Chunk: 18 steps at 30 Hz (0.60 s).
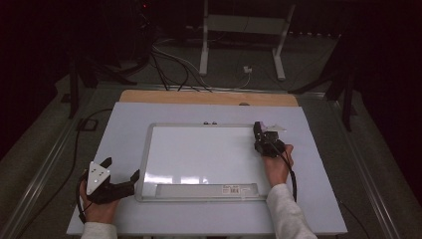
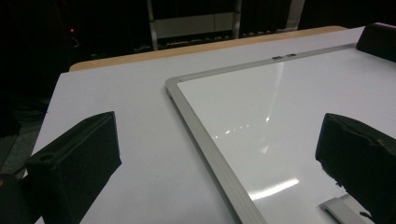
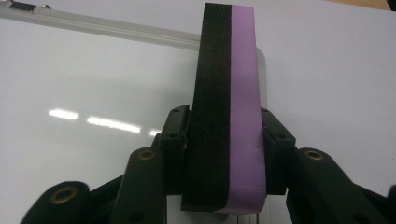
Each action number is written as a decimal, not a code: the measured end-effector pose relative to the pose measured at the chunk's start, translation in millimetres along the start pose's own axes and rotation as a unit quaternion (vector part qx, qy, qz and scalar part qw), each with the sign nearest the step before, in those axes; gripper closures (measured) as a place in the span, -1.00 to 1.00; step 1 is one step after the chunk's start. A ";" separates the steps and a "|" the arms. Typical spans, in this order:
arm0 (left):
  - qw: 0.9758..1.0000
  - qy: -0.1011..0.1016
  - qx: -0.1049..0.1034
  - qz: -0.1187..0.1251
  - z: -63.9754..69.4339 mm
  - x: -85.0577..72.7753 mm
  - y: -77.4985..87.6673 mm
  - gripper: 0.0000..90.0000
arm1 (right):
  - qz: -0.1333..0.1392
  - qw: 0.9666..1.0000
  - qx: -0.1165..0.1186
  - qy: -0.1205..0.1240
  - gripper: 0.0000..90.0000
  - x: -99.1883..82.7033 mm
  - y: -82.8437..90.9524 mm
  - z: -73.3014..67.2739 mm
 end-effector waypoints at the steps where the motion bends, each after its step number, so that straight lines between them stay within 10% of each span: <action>1: 1.000 0.000 0.000 0.000 0.1 0.0 0.0 -0.98 | 0.001 1.000 0.000 -0.001 0.37 0.0 -0.1 0.1; 5: 1.000 0.000 0.000 0.002 0.2 0.7 0.7 -0.98 | 0.005 1.000 -0.002 -0.010 0.30 0.4 0.9 2.4; 9: 1.000 0.001 -0.001 0.000 0.0 -0.2 -0.1 -0.98 | 0.031 0.999 0.036 -0.023 -0.27 4.6 10.7 2.0; 18: 1.000 0.003 -0.002 0.003 0.6 1.5 1.4 -0.98 | 0.105 0.983 0.148 0.004 -0.68 7.9 63.2 -5.0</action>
Point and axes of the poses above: each handheld gripper's, and its own axes: y roughly backward along the jaws, x roughly out of its top, z roughly to its right, the point moved 7 cm from there along -y, roughly forward along the jaws, and after that the axes turned 7 degrees about x, right-handed, at the moved point
